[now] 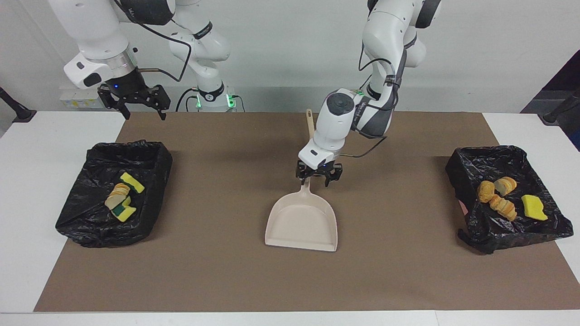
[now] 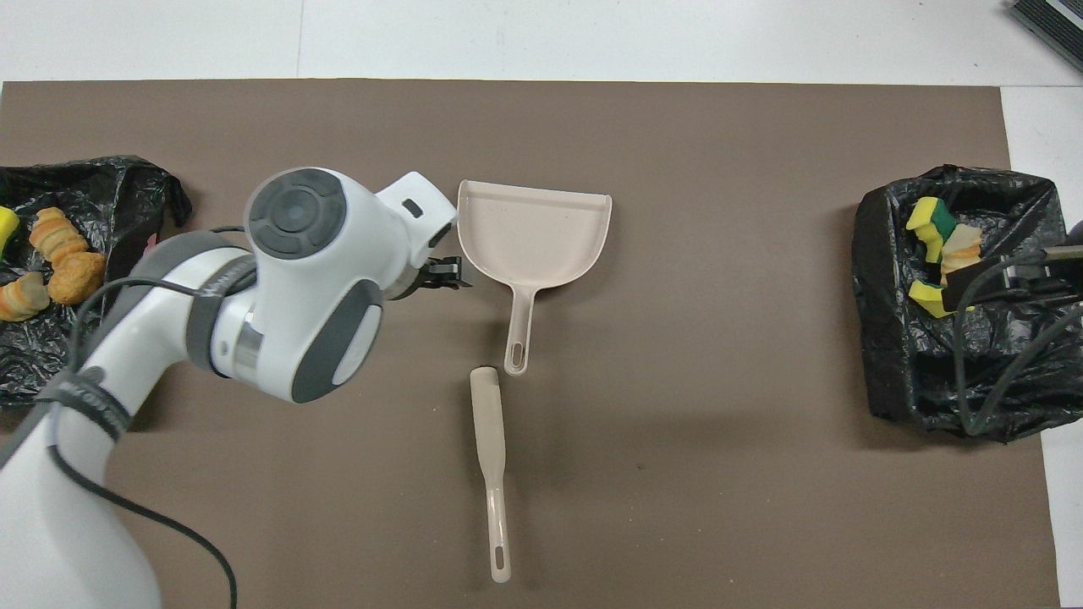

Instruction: Sweep and dump trash in bin

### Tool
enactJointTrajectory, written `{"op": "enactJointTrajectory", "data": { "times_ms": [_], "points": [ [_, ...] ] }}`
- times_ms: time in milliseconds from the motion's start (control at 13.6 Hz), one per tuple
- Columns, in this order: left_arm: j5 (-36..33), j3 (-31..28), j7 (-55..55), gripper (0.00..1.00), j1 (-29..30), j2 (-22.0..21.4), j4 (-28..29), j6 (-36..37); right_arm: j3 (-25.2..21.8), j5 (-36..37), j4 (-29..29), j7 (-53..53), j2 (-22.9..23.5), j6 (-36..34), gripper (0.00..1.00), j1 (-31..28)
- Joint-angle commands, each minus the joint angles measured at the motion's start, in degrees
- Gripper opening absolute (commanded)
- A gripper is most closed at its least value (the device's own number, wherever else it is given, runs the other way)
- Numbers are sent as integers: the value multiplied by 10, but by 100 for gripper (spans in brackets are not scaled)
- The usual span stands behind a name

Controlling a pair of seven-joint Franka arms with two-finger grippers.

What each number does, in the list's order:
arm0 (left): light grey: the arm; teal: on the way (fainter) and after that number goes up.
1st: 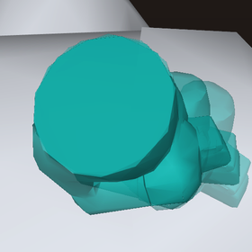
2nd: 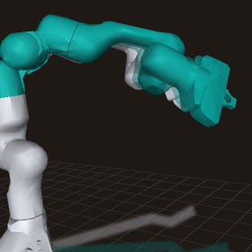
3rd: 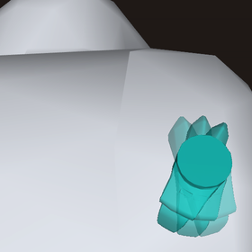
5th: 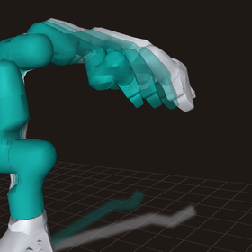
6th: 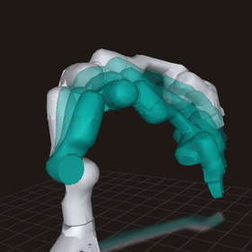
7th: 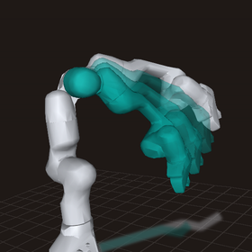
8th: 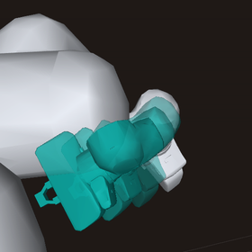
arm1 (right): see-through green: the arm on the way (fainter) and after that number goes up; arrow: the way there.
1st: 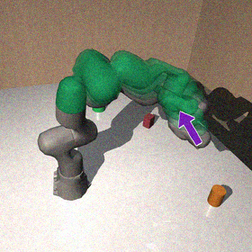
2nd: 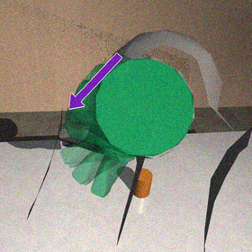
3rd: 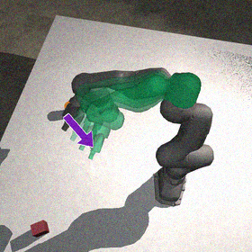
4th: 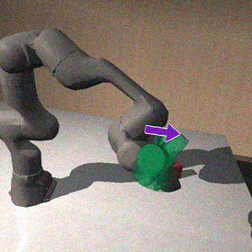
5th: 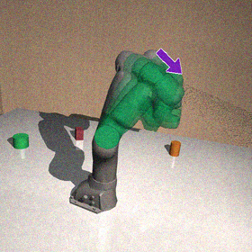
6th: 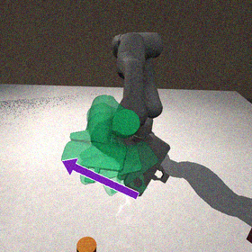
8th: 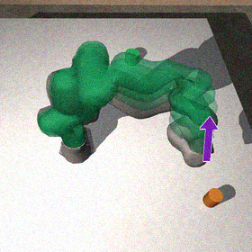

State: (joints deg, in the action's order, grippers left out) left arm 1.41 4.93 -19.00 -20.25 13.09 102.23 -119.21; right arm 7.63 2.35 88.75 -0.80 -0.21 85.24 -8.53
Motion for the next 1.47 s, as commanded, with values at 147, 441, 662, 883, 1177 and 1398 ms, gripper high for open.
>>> {"op": "enactJointTrajectory", "data": {
  "times_ms": [147, 441, 662, 883, 1177, 1398],
  "points": [
    [-7, 5, 126, 100, 103, -78, 11, 106, 5, 1, 14, 7, -14, -5, 100, -6],
    [-7, 4, 184, 100, 162, -107, 4, 140, 5, 1, 14, 7, -14, -5, 100, -6],
    [-7, 3, 187, 100, 175, -113, -45, 196, 5, 1, 14, 7, -14, -5, 100, -6],
    [-8, -1, 187, 100, 188, -115, -105, 261, 5, 1, 14, 7, -14, -5, 100, -6],
    [-13, -1, 187, 100, 188, -125, -147, 322, 5, 1, 14, 7, -14, -5, 100, -6],
    [-11, 1, 189, 100, 202, -125, -165, 340, 5, 1, 14, 7, -14, -5, 100, -6]
  ]
}}
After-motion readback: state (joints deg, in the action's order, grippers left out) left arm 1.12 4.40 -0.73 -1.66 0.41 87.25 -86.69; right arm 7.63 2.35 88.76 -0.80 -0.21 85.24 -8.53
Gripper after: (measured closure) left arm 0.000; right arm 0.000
